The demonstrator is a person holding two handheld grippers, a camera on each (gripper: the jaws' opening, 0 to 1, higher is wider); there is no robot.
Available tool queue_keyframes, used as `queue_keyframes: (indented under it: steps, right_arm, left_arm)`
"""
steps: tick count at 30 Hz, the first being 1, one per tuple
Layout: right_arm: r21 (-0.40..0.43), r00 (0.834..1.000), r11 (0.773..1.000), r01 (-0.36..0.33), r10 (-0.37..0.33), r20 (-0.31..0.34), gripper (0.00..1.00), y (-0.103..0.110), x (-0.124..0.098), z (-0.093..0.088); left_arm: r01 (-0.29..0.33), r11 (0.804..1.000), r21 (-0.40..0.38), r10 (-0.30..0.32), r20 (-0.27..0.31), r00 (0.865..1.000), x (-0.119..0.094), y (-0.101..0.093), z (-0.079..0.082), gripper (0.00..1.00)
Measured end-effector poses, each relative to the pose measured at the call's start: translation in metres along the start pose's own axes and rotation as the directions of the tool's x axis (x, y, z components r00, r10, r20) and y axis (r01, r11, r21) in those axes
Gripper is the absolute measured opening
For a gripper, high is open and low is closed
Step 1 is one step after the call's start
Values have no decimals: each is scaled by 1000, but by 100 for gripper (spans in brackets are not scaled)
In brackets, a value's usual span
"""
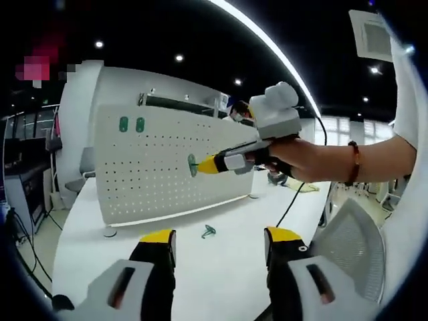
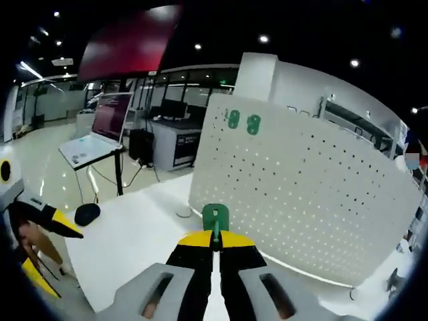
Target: Insert the hook assembly into the mounting plate slot until the hook locks in place.
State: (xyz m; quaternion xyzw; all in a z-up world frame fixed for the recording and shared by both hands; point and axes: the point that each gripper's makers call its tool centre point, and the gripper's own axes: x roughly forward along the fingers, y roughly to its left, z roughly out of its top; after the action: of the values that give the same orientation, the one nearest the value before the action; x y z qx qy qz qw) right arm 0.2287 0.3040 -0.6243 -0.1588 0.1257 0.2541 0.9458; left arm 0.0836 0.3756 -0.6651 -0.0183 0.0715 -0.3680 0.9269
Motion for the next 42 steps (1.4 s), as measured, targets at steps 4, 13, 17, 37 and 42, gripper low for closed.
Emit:
queue_keyframes:
  steps: [4, 13, 17, 37, 42]
  right_arm:
    - [27, 999, 999, 32, -33, 40, 1, -10, 7, 15]
    - [116, 993, 990, 75, -85, 81, 1, -31, 24, 38]
    - [143, 989, 985, 93, -108, 101, 1, -40, 31, 50]
    - [298, 967, 945, 135, -191, 167, 1, -66, 74, 86]
    - [309, 964, 939, 153, -211, 163, 1, -71, 85, 92]
  left_arm:
    - [6, 1000, 16, -6, 11, 1000, 1, -1, 3, 56]
    - [-12, 999, 41, 11, 6, 1000, 2, 6, 6, 58]
    - [-14, 997, 77, 15, -5, 1000, 3, 5, 4, 61]
    - [-43, 997, 71, 42, 10, 999, -3, 17, 6, 65]
    - [-45, 998, 52, 44, 22, 999, -4, 23, 6, 65]
